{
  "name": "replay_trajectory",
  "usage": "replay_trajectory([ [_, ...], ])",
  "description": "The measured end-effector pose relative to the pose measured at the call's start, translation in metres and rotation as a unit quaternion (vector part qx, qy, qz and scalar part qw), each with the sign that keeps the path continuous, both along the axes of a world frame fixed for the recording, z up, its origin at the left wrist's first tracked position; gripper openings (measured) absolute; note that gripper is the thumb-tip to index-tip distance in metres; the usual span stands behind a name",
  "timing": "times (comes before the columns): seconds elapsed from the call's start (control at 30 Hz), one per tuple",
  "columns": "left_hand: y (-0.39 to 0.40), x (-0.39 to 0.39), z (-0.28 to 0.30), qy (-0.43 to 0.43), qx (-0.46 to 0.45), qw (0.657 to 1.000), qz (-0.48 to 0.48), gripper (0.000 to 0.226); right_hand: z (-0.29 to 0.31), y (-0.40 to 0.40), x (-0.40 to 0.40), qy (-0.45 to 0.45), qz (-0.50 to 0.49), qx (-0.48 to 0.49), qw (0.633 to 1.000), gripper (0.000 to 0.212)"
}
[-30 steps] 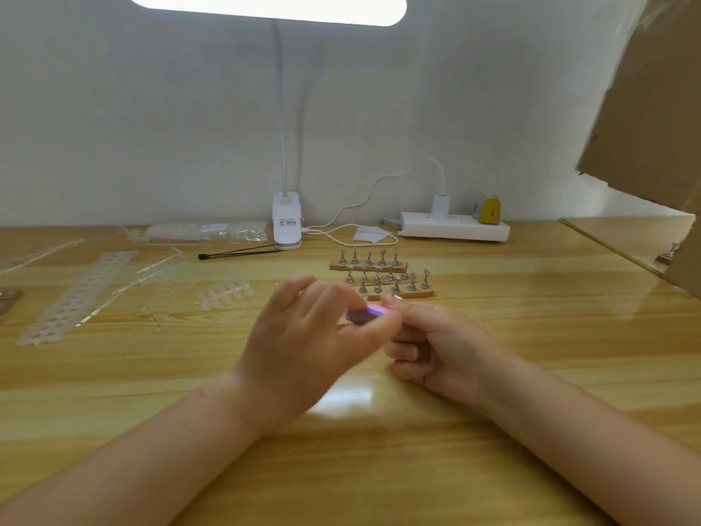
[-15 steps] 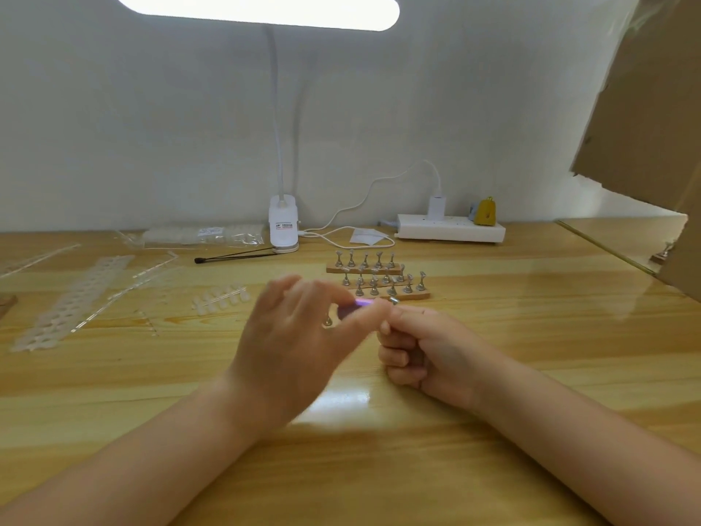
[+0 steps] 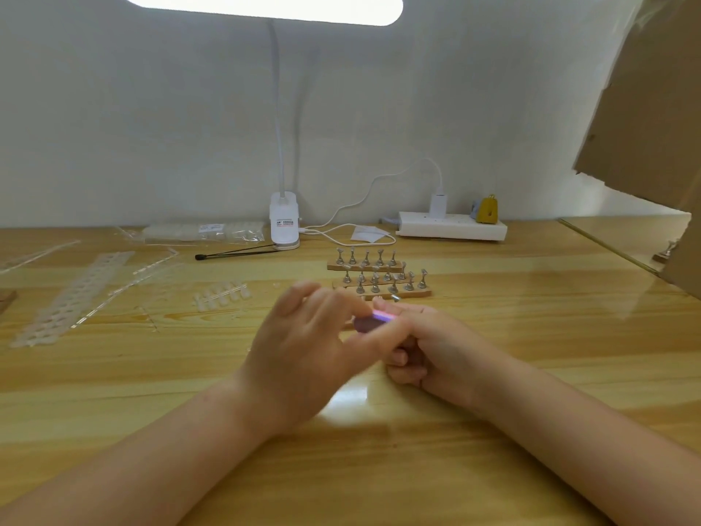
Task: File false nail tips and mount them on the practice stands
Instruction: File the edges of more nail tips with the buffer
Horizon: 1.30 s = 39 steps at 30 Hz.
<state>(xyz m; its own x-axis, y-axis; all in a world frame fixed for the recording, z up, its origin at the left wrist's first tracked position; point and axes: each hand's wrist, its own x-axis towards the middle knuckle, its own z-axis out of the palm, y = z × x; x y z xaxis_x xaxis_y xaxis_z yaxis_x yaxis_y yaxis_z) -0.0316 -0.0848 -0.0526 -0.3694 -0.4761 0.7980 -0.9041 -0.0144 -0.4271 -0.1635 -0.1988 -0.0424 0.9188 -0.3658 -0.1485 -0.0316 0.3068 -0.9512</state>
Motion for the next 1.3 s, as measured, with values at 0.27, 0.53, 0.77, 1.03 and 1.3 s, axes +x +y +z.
replay_trajectory([
  [0.27,-0.001,-0.013,-0.002,-0.007,-0.013,0.999,-0.050,0.037,0.000,-0.001,0.000,0.018,0.036,-0.029,0.999,0.022],
  [0.53,0.002,-0.002,0.005,0.058,-0.021,0.998,-0.019,0.038,-0.002,-0.002,-0.001,-0.008,0.012,-0.006,1.000,0.015],
  [0.77,0.003,0.010,0.005,0.067,-0.002,0.997,0.027,0.039,-0.002,-0.003,0.000,-0.008,-0.013,0.010,1.000,0.024],
  [1.03,0.000,-0.006,0.003,-0.003,0.006,1.000,-0.006,0.035,-0.001,-0.002,0.000,0.000,0.021,-0.025,0.999,0.024],
  [1.3,0.001,-0.004,-0.002,0.045,0.001,0.999,-0.023,0.032,-0.003,-0.002,-0.001,0.000,0.017,-0.019,1.000,0.015],
])
